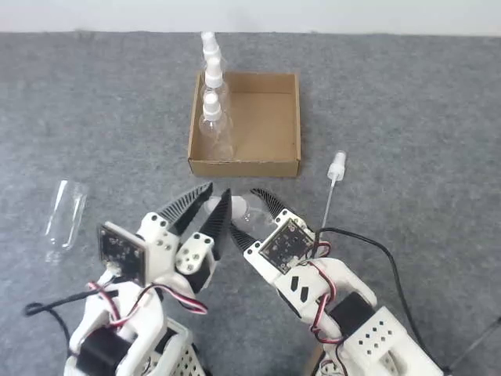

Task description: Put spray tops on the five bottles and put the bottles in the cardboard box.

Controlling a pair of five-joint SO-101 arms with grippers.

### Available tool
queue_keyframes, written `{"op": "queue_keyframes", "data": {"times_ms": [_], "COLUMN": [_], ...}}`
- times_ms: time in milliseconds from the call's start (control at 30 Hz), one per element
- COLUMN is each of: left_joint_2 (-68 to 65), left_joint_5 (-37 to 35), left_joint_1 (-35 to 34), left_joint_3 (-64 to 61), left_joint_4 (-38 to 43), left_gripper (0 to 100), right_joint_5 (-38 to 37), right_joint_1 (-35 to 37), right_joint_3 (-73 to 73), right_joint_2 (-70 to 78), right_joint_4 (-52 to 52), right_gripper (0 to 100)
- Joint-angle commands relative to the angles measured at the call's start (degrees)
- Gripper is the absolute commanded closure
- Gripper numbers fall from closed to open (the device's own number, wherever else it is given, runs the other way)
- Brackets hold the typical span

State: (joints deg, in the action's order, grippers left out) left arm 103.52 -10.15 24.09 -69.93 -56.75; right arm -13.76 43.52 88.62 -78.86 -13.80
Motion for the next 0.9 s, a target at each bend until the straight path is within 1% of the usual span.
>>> {"op": "queue_keyframes", "data": {"times_ms": [0, 333, 500, 700, 867], "left_joint_2": [0.6, 0.5, 0.5, 0.7, 0.7], "left_joint_5": [1.3, 1.4, 3.3, 3.4, 3.2], "left_joint_1": [1.3, 1.7, 1.8, 1.8, 1.6], "left_joint_3": [-1.6, -2.6, -2.3, -0.5, 4.8], "left_joint_4": [4.9, 5.4, 3.2, 1.8, -4.3], "left_gripper": [92, 92, 92, 92, 84], "right_joint_5": [-0.4, -0.4, -0.4, -0.4, -0.4], "right_joint_1": [0.0, 0.0, -0.4, -0.4, -0.4], "right_joint_3": [-1.9, -1.8, -1.9, -1.8, -1.8], "right_joint_2": [-1.5, -1.5, -1.5, -1.5, -1.5], "right_joint_4": [1.5, 1.4, 1.4, 1.4, 1.4], "right_gripper": [94.7, 94.7, 94.7, 94.7, 94.7]}}
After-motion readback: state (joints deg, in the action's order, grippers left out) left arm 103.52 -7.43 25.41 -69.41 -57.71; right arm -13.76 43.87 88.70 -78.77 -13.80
